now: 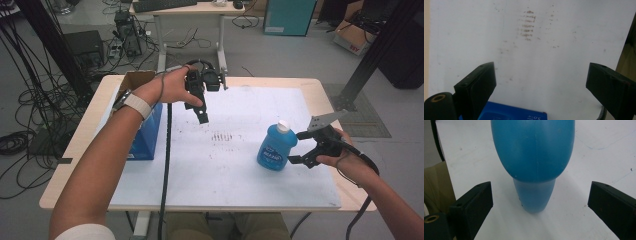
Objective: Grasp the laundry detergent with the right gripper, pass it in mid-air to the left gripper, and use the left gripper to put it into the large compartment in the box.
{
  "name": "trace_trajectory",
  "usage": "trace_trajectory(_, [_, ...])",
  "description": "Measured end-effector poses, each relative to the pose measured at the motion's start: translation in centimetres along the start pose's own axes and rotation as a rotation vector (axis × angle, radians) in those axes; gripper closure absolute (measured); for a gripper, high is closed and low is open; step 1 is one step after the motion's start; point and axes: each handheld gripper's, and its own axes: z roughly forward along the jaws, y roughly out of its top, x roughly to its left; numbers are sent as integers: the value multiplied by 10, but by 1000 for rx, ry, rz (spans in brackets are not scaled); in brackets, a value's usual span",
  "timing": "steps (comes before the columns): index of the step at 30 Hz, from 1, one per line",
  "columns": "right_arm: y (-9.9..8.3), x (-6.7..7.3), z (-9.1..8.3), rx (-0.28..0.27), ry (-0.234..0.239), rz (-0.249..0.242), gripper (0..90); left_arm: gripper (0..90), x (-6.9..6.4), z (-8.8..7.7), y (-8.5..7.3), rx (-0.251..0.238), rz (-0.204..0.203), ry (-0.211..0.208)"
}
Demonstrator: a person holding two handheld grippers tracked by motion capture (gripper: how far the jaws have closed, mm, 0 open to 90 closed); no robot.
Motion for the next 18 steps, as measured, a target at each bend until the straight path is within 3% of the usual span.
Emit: trace_trajectory(18, [-10,-3,7,-85,0,-8,59,98,0,5,-2,7,-4,-16])
